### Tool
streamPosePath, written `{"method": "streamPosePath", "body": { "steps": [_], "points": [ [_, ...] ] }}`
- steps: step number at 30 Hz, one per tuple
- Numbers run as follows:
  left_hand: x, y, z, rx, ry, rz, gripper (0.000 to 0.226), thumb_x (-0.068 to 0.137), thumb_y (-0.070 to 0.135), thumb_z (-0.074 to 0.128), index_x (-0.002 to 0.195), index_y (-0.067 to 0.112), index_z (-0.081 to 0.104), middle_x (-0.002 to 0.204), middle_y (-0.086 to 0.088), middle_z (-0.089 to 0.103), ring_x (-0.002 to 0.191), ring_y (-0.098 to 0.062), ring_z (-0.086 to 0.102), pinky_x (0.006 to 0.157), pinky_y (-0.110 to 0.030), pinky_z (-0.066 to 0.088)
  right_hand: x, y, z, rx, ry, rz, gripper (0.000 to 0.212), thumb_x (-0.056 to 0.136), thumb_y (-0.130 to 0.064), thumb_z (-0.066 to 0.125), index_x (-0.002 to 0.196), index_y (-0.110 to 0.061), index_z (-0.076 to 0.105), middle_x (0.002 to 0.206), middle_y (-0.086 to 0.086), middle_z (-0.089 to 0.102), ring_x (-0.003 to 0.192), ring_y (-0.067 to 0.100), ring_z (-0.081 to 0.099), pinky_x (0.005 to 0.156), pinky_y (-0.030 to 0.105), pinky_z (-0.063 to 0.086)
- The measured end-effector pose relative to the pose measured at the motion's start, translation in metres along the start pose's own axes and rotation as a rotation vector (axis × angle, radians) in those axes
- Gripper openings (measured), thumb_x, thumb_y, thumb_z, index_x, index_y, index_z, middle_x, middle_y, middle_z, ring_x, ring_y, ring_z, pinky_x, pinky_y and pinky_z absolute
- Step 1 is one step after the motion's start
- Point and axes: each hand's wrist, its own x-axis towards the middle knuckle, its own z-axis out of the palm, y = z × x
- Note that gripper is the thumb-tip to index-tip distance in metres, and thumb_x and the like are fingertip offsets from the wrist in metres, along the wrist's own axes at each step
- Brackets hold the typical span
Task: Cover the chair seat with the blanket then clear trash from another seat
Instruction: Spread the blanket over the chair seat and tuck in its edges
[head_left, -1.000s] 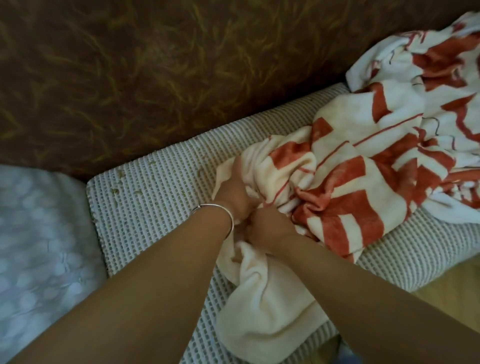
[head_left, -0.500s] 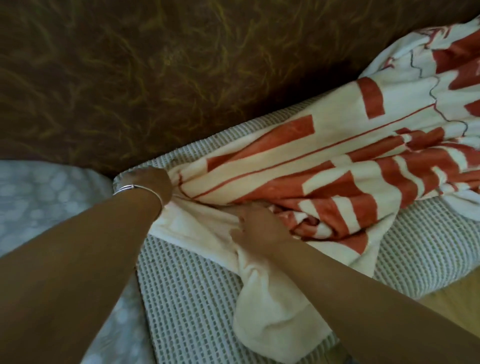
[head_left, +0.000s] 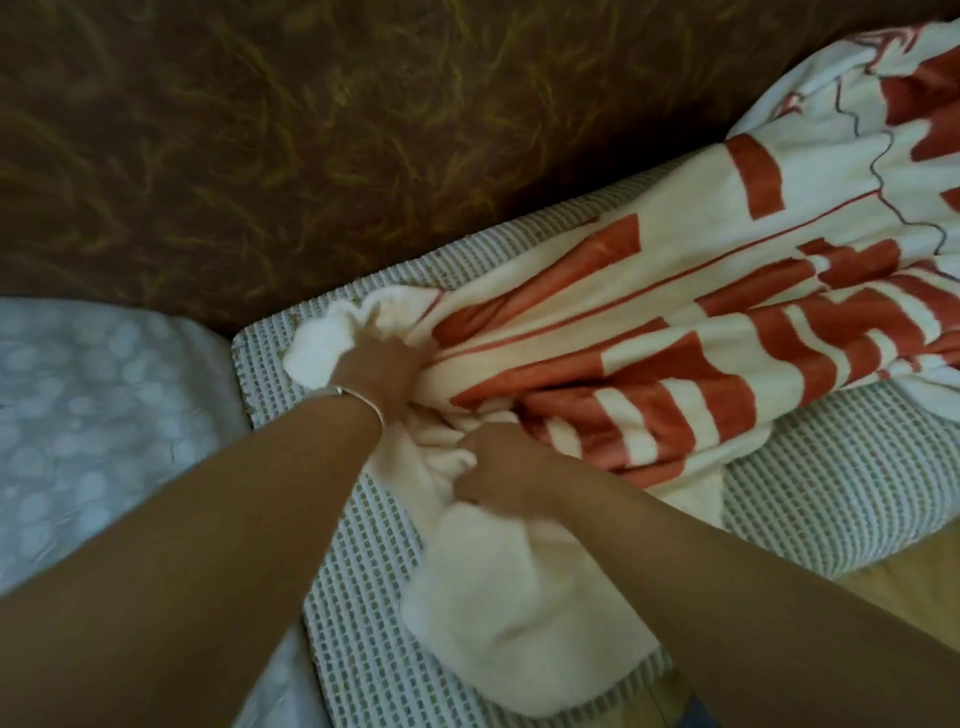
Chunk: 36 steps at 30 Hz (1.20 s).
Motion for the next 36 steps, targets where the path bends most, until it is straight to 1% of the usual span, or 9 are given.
{"method": "streamPosePath", "body": {
  "steps": [5, 10, 16, 19, 22, 26, 29, 32, 36],
  "points": [
    [0.007, -0.035, -0.043, 0.193, 0.130, -0.280, 0.044, 0.098, 0.013, 0.029, 0.141, 0.011, 0.032, 0.143, -0.019, 0.035, 0.132, -0.042, 0.033, 0.101, -0.055, 0.036, 0.007, -0.033, 0.019, 0.825, -0.113, -0.089, 0.036, 0.089, -0.012, 0.060, 0.125, -0.009, 0.058, 0.108, 0.005, 0.064, 0.089, 0.015, 0.063, 0.082, 0.024, 0.051],
    [-0.015, 0.006, -0.035, -0.106, 0.345, 0.141, 0.032, 0.082, 0.003, 0.051, 0.113, 0.004, 0.054, 0.120, -0.020, 0.051, 0.110, -0.037, 0.049, 0.092, -0.045, 0.042, 0.001, -0.017, 0.024, 0.437, -0.031, -0.146, 0.029, 0.090, -0.002, 0.053, 0.119, 0.001, 0.060, 0.113, 0.013, 0.061, 0.087, 0.015, 0.059, 0.085, 0.026, 0.051],
    [-0.036, 0.096, -0.033, -0.620, -0.011, 0.292, 0.026, 0.078, -0.002, 0.049, 0.065, 0.014, 0.065, 0.069, 0.000, 0.064, 0.074, -0.020, 0.064, 0.075, -0.032, 0.055, -0.043, 0.076, -0.034, -0.416, 0.239, 0.219, 0.029, 0.094, -0.015, 0.043, 0.115, -0.004, 0.060, 0.120, 0.013, 0.061, 0.112, 0.028, 0.059, 0.089, 0.033, 0.047],
    [-0.039, 0.125, -0.019, -0.546, -0.294, 0.339, 0.020, 0.087, 0.012, 0.052, 0.099, 0.014, 0.067, 0.104, -0.006, 0.067, 0.103, -0.023, 0.063, 0.090, -0.032, 0.050, -0.056, 0.105, -0.053, -0.492, 0.361, 0.291, 0.031, 0.092, -0.009, 0.043, 0.119, -0.006, 0.056, 0.124, 0.013, 0.059, 0.117, 0.029, 0.055, 0.093, 0.036, 0.045],
    [-0.039, 0.144, 0.004, -0.265, -0.238, 0.308, 0.075, 0.080, 0.042, 0.063, 0.143, 0.018, 0.027, 0.145, -0.003, 0.032, 0.136, -0.025, 0.031, 0.108, -0.043, 0.034, -0.052, 0.117, -0.061, -0.585, 0.435, 0.237, 0.045, 0.088, -0.013, 0.048, 0.133, -0.014, 0.044, 0.135, 0.012, 0.047, 0.127, 0.033, 0.041, 0.101, 0.042, 0.037],
    [-0.037, 0.160, 0.020, -0.233, -0.021, 0.229, 0.047, 0.090, 0.013, 0.045, 0.136, 0.016, 0.034, 0.140, -0.011, 0.036, 0.123, -0.031, 0.045, 0.100, -0.048, 0.042, -0.049, 0.125, -0.067, -0.750, 0.361, 0.186, 0.053, 0.091, -0.021, 0.049, 0.141, -0.020, 0.033, 0.145, 0.009, 0.037, 0.134, 0.033, 0.032, 0.110, 0.048, 0.023],
    [-0.037, 0.159, 0.009, -0.259, -0.270, 0.230, 0.039, 0.088, 0.009, 0.049, 0.126, 0.007, 0.050, 0.116, -0.017, 0.060, 0.102, -0.031, 0.062, 0.080, -0.031, 0.053, -0.051, 0.135, -0.076, -0.805, 0.355, 0.135, 0.041, 0.096, -0.023, 0.040, 0.137, -0.019, 0.044, 0.140, 0.007, 0.048, 0.132, 0.030, 0.037, 0.112, 0.048, 0.022],
    [-0.058, 0.159, -0.006, 0.198, -0.821, 0.322, 0.036, 0.087, 0.010, 0.051, 0.120, -0.003, 0.057, 0.094, -0.018, 0.063, 0.095, -0.028, 0.059, 0.085, -0.033, 0.047, -0.059, 0.132, -0.076, -0.661, 0.120, 0.133, 0.034, 0.097, -0.017, 0.041, 0.127, -0.009, 0.054, 0.129, 0.012, 0.059, 0.111, 0.025, 0.062, 0.097, 0.037, 0.046],
    [-0.088, 0.173, -0.005, 0.508, -0.983, 0.432, 0.048, 0.079, 0.021, 0.057, 0.125, 0.008, 0.055, 0.131, -0.011, 0.056, 0.126, -0.024, 0.044, 0.116, -0.043, 0.018, -0.075, 0.123, -0.064, -0.058, -0.508, 0.406, 0.015, 0.091, -0.009, 0.055, 0.101, 0.003, 0.058, 0.085, 0.018, 0.061, 0.057, 0.025, 0.064, 0.068, 0.040, 0.061]
  ]
}}
